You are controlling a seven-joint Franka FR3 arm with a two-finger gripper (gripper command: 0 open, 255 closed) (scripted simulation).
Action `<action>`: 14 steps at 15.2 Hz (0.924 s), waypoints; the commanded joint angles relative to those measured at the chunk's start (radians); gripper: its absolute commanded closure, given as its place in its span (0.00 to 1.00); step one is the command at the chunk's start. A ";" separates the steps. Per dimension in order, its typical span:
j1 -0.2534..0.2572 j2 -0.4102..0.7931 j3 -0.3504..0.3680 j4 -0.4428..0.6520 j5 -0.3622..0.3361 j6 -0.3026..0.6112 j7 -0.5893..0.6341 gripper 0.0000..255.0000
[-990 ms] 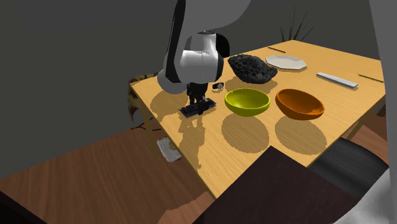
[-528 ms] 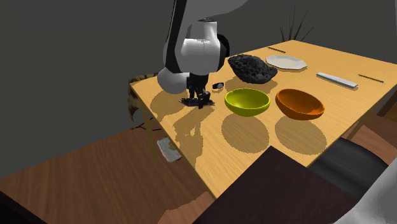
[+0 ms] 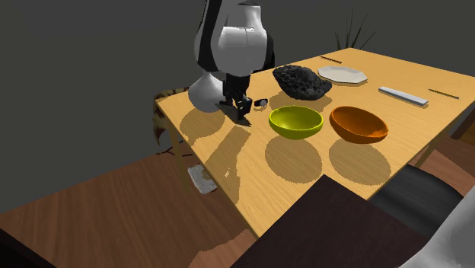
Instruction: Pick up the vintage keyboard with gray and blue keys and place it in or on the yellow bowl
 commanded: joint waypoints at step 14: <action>0.050 -0.148 -0.067 0.017 -0.111 -0.155 0.082 1.00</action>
